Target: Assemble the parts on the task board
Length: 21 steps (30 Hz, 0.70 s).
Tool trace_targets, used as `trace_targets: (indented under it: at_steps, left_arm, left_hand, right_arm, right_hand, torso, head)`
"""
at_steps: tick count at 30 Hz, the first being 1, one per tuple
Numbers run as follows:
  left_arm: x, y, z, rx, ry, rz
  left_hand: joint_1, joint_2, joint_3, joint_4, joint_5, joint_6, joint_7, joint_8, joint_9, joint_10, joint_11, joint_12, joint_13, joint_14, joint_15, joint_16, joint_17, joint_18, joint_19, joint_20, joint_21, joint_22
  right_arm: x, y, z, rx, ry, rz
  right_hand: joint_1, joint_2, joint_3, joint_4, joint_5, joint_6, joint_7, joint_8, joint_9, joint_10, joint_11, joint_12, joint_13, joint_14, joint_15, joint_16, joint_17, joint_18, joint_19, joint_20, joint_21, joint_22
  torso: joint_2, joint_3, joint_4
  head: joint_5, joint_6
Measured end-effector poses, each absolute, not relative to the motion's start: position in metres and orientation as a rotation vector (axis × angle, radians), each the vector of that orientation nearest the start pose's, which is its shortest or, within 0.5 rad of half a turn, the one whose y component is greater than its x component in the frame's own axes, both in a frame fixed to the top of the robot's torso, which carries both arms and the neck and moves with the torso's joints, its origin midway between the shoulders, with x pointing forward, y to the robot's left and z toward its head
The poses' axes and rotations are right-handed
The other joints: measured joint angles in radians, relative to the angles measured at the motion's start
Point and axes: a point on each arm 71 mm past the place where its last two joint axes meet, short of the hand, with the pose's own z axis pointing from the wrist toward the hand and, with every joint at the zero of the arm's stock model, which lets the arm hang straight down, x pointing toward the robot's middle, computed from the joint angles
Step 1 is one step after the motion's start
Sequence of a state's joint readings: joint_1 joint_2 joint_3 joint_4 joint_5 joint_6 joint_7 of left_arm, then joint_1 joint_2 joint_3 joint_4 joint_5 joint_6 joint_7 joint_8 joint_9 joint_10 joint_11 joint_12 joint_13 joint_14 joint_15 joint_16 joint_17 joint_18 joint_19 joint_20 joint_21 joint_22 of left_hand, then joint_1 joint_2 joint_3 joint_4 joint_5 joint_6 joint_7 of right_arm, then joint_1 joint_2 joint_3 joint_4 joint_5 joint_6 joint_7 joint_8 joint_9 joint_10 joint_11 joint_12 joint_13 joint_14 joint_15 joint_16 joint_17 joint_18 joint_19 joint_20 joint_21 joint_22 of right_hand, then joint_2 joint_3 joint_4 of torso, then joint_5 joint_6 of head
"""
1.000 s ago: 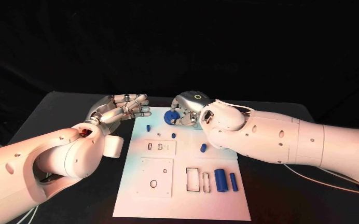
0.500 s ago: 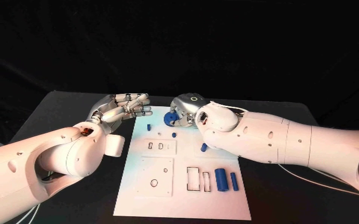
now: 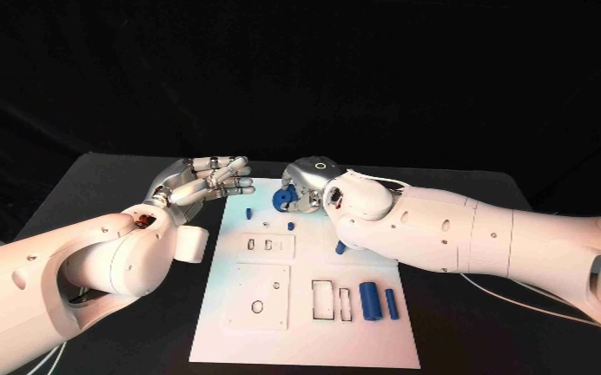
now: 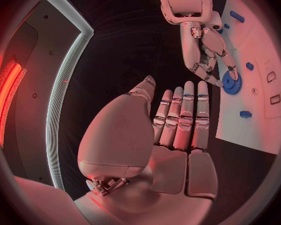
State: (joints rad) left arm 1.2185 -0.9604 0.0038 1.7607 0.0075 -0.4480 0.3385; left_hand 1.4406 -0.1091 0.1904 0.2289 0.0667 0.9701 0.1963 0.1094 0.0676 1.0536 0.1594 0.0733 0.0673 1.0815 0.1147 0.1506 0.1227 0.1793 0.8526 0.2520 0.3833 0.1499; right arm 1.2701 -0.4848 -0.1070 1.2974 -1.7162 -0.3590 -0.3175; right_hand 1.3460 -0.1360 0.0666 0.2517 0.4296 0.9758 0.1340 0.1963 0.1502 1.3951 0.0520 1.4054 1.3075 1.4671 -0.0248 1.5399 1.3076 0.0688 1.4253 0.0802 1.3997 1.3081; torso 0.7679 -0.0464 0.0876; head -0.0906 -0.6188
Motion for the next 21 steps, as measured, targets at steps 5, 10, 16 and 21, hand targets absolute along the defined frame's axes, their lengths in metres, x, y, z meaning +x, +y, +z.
trace_targets:
  at_steps: [5, 10, 16, 21]
  left_arm:
    - [0.4533, 0.2042, -0.1402, -1.141, 1.398, -1.54]
    - [0.4533, 0.2043, -0.1402, -1.141, 1.398, -1.54]
    - [0.4534, 0.2044, -0.1402, -1.141, 1.399, -1.539]
    - [0.4535, 0.2045, -0.1403, -1.142, 1.399, -1.539]
  left_hand:
    - [0.0, 0.0, 0.0, 0.0, 0.0, 0.0, 0.0, 0.0, 0.0, 0.0, 0.0, 0.0, 0.0, 0.0, 0.0, 0.0, 0.0, 0.0, 0.0, 0.0, 0.0, 0.0]
    - [0.0, 0.0, 0.0, 0.0, 0.0, 0.0, 0.0, 0.0, 0.0, 0.0, 0.0, 0.0, 0.0, 0.0, 0.0, 0.0, 0.0, 0.0, 0.0, 0.0, 0.0, 0.0]
    - [0.0, 0.0, 0.0, 0.0, -0.003, 0.0, 0.0, 0.0, 0.0, 0.0, 0.0, 0.0, 0.0, 0.0, 0.0, -0.004, 0.0, 0.0, 0.0, 0.0, 0.0, 0.0]
    - [0.0, 0.0, 0.0, 0.0, -0.004, 0.0, 0.0, 0.0, 0.0, 0.0, 0.0, 0.0, 0.0, 0.0, 0.0, -0.006, 0.001, 0.0, 0.0, 0.0, 0.0, 0.0]
  right_arm:
    - [0.521, -0.083, -0.1774, -0.352, 1.52, 0.459]
    - [0.522, -0.0835, -0.1777, -0.351, 1.523, 0.454]
    - [0.5221, -0.0851, -0.1786, -0.354, 1.534, 0.448]
    - [0.5224, -0.0871, -0.1801, -0.355, 1.551, 0.442]
  right_hand:
    - [-0.014, -0.014, -0.016, 0.017, -0.043, -0.044, 0.02, -0.038, -0.013, -0.015, 0.015, -0.015, 0.0, -0.003, 0.013, 0.0, 0.0, 0.0, -0.003, 0.014, -0.005, 0.0]
    - [-0.015, -0.016, -0.022, 0.023, -0.047, -0.047, 0.023, -0.042, -0.013, -0.019, 0.019, -0.015, 0.0, -0.001, 0.018, 0.0, 0.0, 0.0, -0.004, 0.015, -0.005, 0.0]
    - [-0.03, -0.015, -0.025, 0.032, -0.047, -0.041, 0.018, -0.042, -0.011, -0.019, 0.019, -0.015, 0.0, -0.001, 0.018, 0.0, 0.0, 0.0, 0.0, 0.018, -0.005, 0.0]
    - [-0.087, 0.011, -0.031, 0.038, -0.034, -0.014, 0.012, -0.042, -0.005, -0.007, 0.015, -0.003, 0.0, -0.001, 0.018, 0.004, 0.0, 0.0, 0.0, 0.018, -0.005, 0.0]
  torso:
    - [0.0, -0.0001, 0.0007]
    - [0.0, -0.0002, 0.0007]
    - [0.0, -0.0003, 0.0002]
    - [0.0, -0.0001, -0.0002]
  head:
    - [-0.001, 0.0]
    - [-0.002, 0.0]
    - [-0.002, 0.0]
    - [-0.002, -0.001]
